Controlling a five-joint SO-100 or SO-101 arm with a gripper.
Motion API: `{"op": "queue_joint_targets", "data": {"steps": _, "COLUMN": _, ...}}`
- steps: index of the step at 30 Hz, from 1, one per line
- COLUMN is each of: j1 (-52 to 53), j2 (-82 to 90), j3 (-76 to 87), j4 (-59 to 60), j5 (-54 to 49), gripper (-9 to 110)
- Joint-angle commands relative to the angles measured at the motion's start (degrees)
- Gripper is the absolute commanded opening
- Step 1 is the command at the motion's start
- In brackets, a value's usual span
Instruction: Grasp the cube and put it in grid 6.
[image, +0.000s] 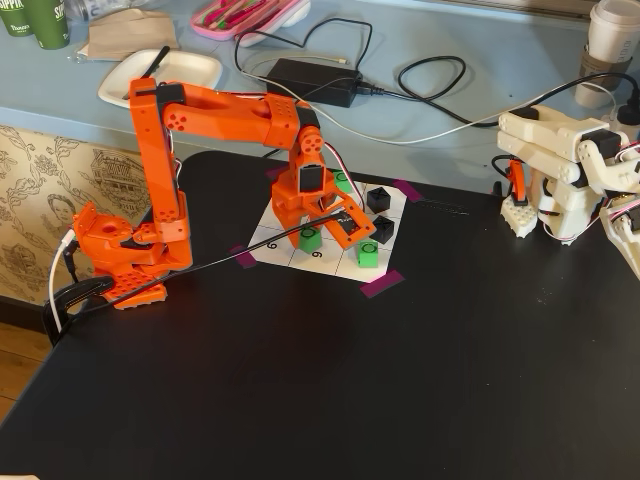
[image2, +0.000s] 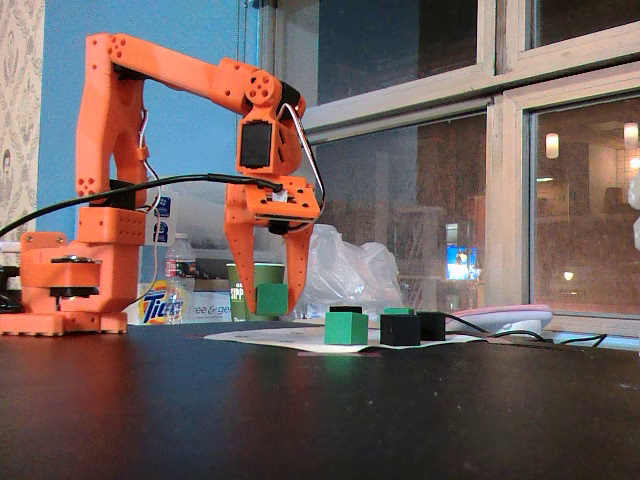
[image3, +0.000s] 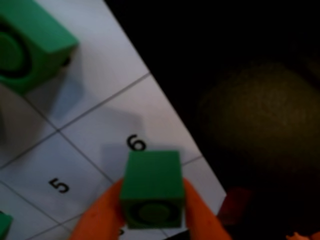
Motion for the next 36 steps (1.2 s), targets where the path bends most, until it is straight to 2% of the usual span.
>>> {"op": "queue_joint_targets", "data": {"steps": 1, "j1": -0.1, "j2": 0.4, "j3": 0.2, "j4": -1.2, "j5": 0.5, "gripper": 0}}
{"op": "queue_joint_targets", "data": {"steps": 10, "j1": 0.4, "j2": 1.1, "j3": 4.0, "j4": -4.0, "j5": 0.0, "gripper": 0}}
{"op": "queue_joint_targets", "data": {"steps": 15, "j1": 0.8, "j2": 2.0, "j3": 5.7, "j4": -5.1, "j5": -0.8, "gripper": 19}}
{"op": "queue_joint_targets", "data": {"steps": 19, "j1": 1.2, "j2": 3.2, "j3": 5.7, "j4": -5.1, "j5": -1.2, "gripper": 25}}
{"op": "queue_joint_targets", "data": {"steps": 26, "j1": 1.9, "j2": 5.1, "j3": 3.3, "j4": -2.3, "j5": -1.3, "gripper": 28}}
{"op": "queue_joint_targets", "data": {"steps": 32, "j1": 1.2, "j2": 9.0, "j3": -5.9, "j4": 6.9, "j5": 0.4, "gripper": 28}}
{"op": "queue_joint_targets", "data": {"steps": 36, "j1": 1.4, "j2": 14.8, "j3": -6.1, "j4": 10.7, "j5": 0.1, "gripper": 28}}
